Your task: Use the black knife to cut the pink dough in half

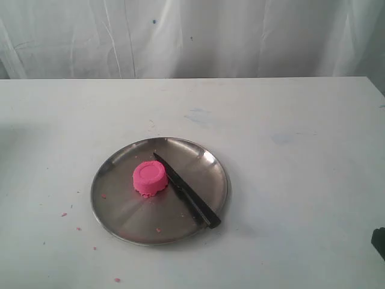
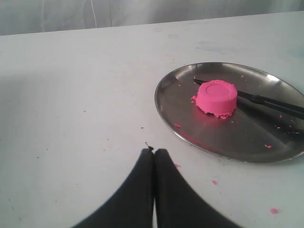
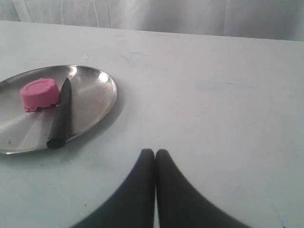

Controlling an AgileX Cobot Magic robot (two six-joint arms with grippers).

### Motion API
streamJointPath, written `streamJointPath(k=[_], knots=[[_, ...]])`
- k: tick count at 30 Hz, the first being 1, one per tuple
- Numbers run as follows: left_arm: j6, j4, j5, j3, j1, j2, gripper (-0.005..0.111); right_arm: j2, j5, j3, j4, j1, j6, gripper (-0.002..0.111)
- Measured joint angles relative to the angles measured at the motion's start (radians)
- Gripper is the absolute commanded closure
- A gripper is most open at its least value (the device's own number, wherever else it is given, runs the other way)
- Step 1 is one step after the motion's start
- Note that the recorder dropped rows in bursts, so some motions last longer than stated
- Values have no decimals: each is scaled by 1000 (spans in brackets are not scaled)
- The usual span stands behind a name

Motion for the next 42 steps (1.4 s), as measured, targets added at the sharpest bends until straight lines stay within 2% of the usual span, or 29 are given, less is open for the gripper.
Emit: streamJointPath(k=[5, 8, 11, 18, 23, 28, 36, 39, 42], knots=[[0, 0, 0, 0, 0, 0, 107, 0, 9, 0, 25, 0, 7, 108], [0, 0, 0, 0, 0, 0, 107, -1, 1, -57, 300, 0, 32, 108], [0, 0, 0, 0, 0, 0, 107, -2, 41, -173, 401, 0, 49, 108], [0, 0, 0, 0, 0, 0, 107, 48, 258, -391, 488, 0, 159, 108], [0, 0, 0, 0, 0, 0, 107, 143, 340, -463, 537, 0, 166, 108], [0, 0, 0, 0, 0, 0, 107, 316, 409, -574, 566, 0, 46, 108], [0, 0, 0, 0, 0, 0, 107, 816, 565, -845, 577, 7, -225, 108], [0, 0, 0, 0, 0, 0, 107, 990, 598, -916, 653, 1, -343, 108], [0, 0, 0, 0, 0, 0, 107, 1145, 660, -948, 799, -50, -495, 103]])
